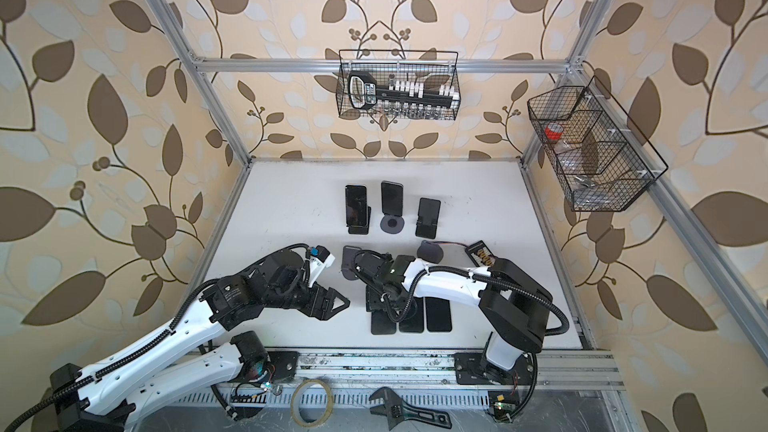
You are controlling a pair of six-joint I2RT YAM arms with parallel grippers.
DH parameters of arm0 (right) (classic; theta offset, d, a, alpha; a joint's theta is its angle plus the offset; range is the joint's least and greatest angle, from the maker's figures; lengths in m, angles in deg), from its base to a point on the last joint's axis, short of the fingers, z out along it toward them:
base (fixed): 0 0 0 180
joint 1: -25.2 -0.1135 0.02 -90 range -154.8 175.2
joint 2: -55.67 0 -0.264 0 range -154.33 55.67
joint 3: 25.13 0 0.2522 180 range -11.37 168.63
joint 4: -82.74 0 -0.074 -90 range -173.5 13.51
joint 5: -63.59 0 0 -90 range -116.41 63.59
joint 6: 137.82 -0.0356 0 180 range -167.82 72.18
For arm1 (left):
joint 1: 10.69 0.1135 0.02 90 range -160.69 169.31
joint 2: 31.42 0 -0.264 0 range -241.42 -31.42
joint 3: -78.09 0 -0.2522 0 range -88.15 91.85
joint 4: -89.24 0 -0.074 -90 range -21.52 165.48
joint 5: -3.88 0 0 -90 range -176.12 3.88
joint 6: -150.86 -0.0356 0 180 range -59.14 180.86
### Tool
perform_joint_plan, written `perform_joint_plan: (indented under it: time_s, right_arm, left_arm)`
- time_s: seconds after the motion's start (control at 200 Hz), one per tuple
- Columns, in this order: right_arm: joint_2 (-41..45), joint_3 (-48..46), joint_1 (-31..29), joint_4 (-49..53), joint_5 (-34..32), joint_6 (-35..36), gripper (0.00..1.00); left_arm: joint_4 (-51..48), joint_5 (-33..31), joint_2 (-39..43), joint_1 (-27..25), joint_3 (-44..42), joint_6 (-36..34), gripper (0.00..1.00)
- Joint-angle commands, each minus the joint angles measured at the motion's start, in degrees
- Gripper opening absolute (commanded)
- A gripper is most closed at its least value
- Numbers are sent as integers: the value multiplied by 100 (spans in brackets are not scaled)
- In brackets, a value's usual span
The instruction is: Remove the phone from the phone stand
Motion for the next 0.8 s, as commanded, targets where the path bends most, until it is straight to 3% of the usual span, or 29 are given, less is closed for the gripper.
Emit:
perform_joint_plan:
  time_s: [0.0, 0.795]
  right_arm:
    - [-117, 105, 36, -39, -109, -17, 69]
    - [-453, 80, 53, -213, -240, -192, 71]
  left_arm:
    - [84, -101, 61, -50, -66, -6, 94]
    - [76, -147, 79, -60, -64, 6, 94]
